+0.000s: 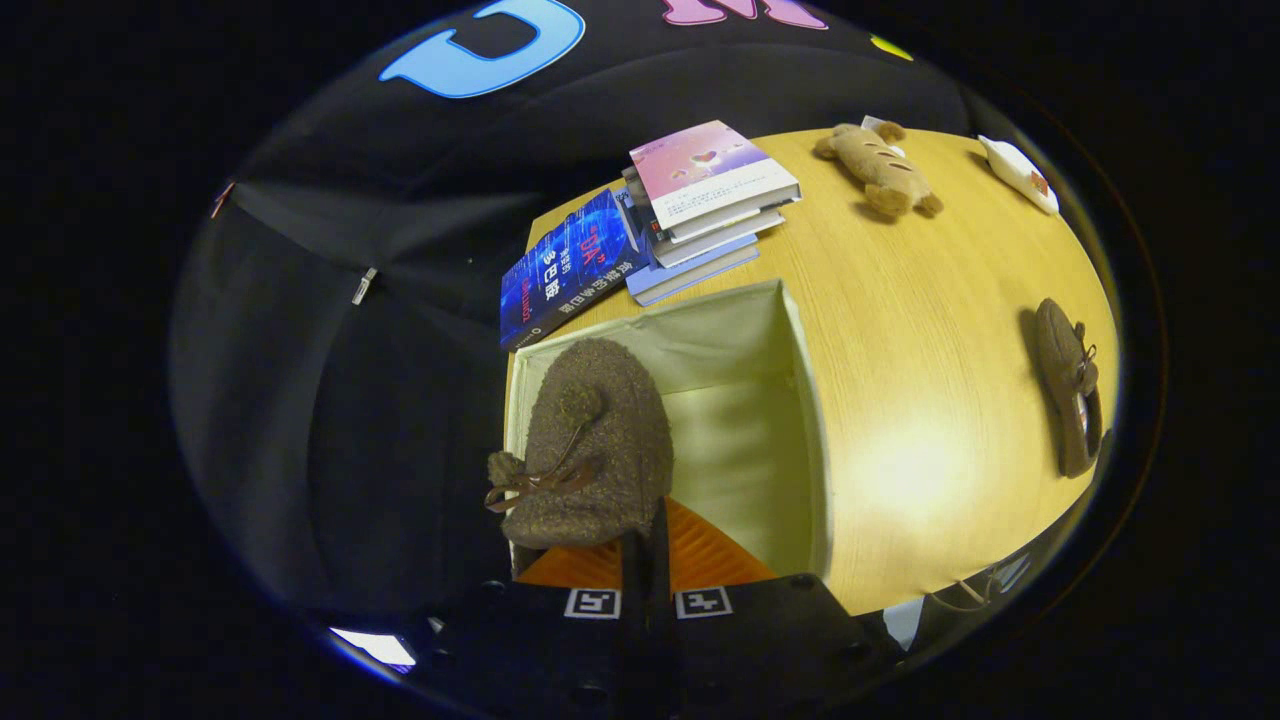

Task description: Open the storage box then place both shoes into the box .Put the left shoe in first, then the right shoe, with the right side of both shoes facing outward in a uniform manner.

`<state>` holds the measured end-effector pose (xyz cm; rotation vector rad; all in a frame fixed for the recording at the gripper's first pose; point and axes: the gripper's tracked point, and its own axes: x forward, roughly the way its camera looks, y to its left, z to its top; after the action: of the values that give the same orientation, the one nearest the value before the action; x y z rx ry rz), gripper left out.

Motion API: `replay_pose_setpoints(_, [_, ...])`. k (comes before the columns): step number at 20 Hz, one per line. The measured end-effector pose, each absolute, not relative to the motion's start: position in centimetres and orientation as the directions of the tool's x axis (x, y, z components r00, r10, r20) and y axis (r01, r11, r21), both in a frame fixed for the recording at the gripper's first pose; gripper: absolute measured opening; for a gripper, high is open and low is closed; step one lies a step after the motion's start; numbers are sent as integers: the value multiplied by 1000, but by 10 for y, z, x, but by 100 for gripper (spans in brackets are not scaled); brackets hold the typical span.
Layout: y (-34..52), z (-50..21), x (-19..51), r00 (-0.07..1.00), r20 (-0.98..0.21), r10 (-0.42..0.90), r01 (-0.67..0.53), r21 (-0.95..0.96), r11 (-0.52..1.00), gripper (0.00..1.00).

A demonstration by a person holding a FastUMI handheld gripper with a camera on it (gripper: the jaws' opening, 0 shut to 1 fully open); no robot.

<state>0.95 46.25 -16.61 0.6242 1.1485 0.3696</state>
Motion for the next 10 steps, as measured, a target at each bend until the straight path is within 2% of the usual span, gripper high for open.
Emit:
replay_pose_setpoints(1, [470, -166, 7, 372, -707, 602, 23, 655, 755, 7])
replay_pose_setpoints(2, [477, -170, 5, 363, -696, 619, 17, 669, 743, 22])
replay_pose_setpoints(4, [467, -161, -4, 361, -681, 637, -11, 680, 733, 58])
replay_pose_setpoints(5, [462, -159, -6, 365, -676, 640, -25, 680, 732, 66])
replay_pose_setpoints(7, [451, -147, -11, 370, -651, 663, -57, 696, 716, 90])
replay_pose_setpoints(10, [419, -126, -16, 396, -615, 682, -134, 695, 706, 90])
